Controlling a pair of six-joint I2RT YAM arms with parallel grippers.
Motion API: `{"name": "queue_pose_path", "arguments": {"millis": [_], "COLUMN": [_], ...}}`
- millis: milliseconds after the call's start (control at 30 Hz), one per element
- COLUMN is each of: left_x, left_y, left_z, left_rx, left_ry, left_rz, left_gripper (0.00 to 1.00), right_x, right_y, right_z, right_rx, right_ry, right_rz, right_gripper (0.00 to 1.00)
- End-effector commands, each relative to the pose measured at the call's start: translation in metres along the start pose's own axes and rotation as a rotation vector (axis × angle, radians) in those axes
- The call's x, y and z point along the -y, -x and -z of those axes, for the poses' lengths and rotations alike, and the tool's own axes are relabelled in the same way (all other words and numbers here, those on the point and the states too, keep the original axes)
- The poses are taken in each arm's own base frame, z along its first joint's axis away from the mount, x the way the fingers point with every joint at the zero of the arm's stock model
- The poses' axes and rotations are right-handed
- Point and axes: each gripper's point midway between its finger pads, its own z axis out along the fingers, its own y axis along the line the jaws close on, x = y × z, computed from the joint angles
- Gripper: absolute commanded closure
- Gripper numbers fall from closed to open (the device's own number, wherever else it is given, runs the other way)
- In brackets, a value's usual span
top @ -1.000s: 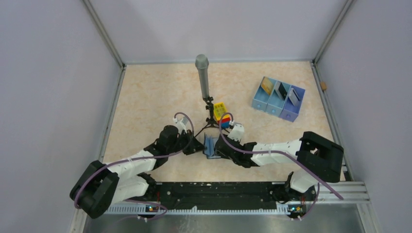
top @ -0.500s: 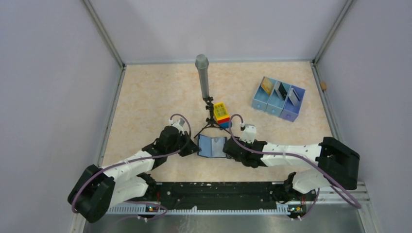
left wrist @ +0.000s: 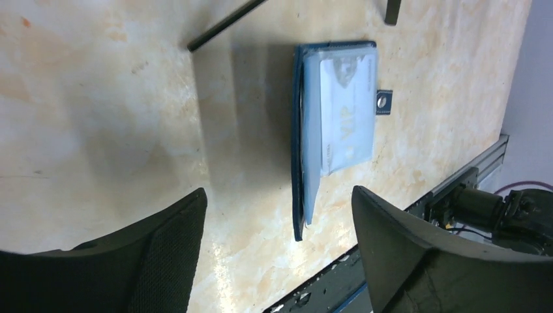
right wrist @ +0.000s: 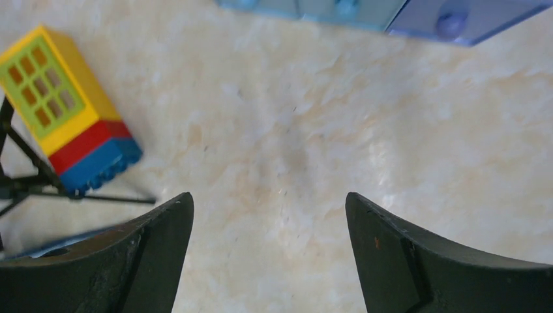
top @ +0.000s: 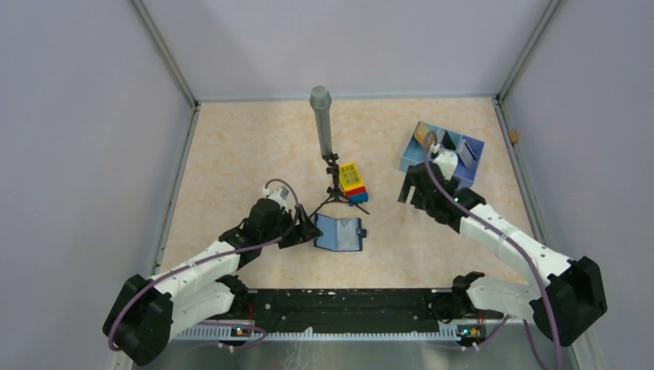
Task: Put the credit cards into the card holder
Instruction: Pick up the credit card from the storage box.
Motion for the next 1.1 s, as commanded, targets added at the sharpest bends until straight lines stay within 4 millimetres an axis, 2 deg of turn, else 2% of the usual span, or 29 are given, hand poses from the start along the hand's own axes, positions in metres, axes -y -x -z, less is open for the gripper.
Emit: {"name": "queue_pose_path", "arguments": {"millis": [0,100,300,433,567,700,767,900,1067], "left_x": [0.012,0.017,0.029,0.03,0.033,0.03,0.039,0.041,0.021], "left_y": [0.033,0.044,0.058,0.073,0.089,0.108,0.111,0.122,0.13], "left_z": [0.016,0.024,0.033,0.042,0.054,0.066,0.069,0.081,0.091], "left_rx": [0.098,0.121,0.127,0.137,0.122,0.123,0.114,0.117,0.135], "left_ry": [0.009,-0.008,-0.046,-0.046,-0.054,-0.021,-0.076,-0.067,0.074], "left_rz": [-0.065,-0.092,-0.129,-0.137,-0.154,-0.167,-0.158,-0.179,-0.248], "left_gripper": [0.16,0.1,0.05,0.04,0.04,0.03,0.03,0.03,0.02], "right_x": [0.016,0.027,0.054,0.054,0.056,0.06,0.062,0.072,0.07], "right_y": [0.064,0.096,0.143,0.172,0.19,0.199,0.201,0.202,0.197], "right_z": [-0.006,-0.022,-0.067,-0.094,-0.126,-0.161,-0.176,-0.197,-0.219], "right_rx": [0.069,0.099,0.125,0.157,0.153,0.136,0.119,0.086,0.055], "right_ry": [0.028,0.007,-0.079,-0.071,-0.087,-0.105,-0.127,-0.211,-0.205], "right_rz": [0.041,0.016,-0.012,-0.01,0.0,-0.001,0.0,0.002,0.004], "right_gripper": [0.15,0.14,0.15,0.2,0.26,0.29,0.3,0.29,0.28]}}
